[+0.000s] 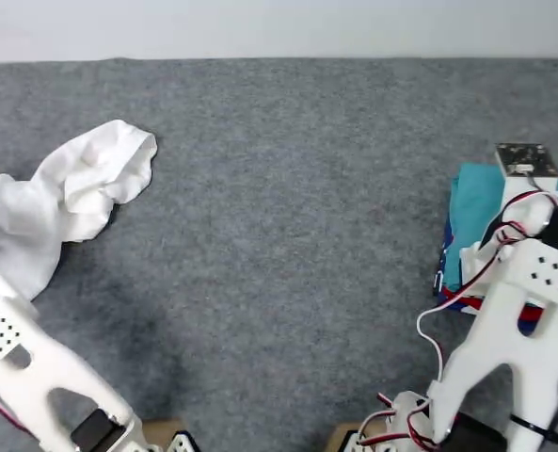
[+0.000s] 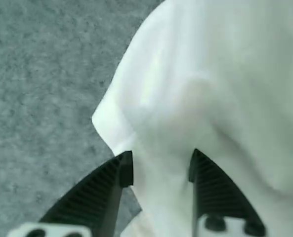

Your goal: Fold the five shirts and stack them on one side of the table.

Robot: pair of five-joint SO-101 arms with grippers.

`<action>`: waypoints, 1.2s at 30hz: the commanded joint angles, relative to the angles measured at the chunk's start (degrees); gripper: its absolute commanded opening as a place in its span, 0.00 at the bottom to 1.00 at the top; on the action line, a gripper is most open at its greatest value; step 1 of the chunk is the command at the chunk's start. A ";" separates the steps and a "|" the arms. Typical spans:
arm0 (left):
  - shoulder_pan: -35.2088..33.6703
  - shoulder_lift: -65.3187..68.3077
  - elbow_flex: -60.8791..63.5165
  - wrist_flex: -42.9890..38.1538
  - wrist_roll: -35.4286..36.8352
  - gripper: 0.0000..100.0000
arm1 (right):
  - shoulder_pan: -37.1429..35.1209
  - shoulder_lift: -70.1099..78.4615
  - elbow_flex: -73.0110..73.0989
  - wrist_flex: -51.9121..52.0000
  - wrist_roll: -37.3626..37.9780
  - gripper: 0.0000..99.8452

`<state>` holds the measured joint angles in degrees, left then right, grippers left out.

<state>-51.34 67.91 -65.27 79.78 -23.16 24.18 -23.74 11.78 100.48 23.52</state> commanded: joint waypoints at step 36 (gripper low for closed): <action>22.86 -52.84 3.38 20.92 -1.23 0.00 | -4.79 -2.07 -0.70 1.89 -0.44 0.01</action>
<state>-29.63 26.15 -73.89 99.38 -21.49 21.89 -23.74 11.78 100.48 23.52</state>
